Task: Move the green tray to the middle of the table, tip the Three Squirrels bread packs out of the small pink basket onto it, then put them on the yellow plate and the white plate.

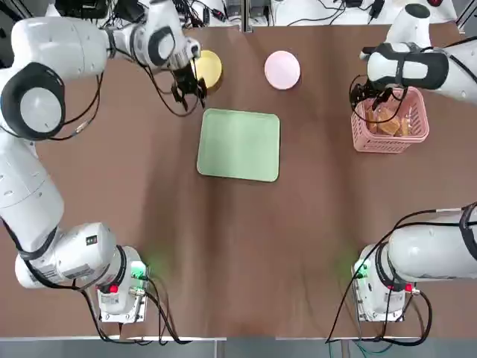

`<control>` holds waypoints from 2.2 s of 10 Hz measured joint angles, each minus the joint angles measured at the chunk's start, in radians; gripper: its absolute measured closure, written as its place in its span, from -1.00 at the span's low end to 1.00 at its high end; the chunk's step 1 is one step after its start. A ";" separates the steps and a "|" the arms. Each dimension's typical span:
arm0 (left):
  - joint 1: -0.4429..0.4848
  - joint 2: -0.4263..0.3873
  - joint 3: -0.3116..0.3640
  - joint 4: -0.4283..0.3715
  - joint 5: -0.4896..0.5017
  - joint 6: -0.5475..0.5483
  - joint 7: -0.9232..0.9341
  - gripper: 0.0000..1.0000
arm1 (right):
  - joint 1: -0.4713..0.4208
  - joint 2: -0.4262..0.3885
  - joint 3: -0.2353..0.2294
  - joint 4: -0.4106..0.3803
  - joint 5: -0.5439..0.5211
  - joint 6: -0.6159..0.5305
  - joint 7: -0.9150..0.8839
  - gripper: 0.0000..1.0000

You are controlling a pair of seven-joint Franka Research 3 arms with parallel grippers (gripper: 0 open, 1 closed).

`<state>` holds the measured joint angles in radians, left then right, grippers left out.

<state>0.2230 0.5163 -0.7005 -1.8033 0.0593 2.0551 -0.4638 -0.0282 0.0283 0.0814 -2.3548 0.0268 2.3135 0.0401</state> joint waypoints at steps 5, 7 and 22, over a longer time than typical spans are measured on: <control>0.042 -0.128 0.232 0.282 0.121 -0.157 0.029 -1.00 | -0.003 0.052 -0.003 0.000 -0.001 0.014 0.000 -0.09; 0.040 -0.167 0.261 0.284 0.170 -0.180 0.027 -1.00 | -0.004 0.061 -0.003 0.000 -0.002 0.019 0.000 0.16; -0.261 -0.453 0.689 0.155 -0.066 -0.336 0.289 -1.00 | 0.007 0.030 0.000 0.206 0.015 -0.188 0.000 0.86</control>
<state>-0.0380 0.0629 -0.0119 -1.6484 -0.0072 1.7191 -0.1748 -0.0215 0.0579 0.0816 -2.1488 0.0416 2.1254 0.0401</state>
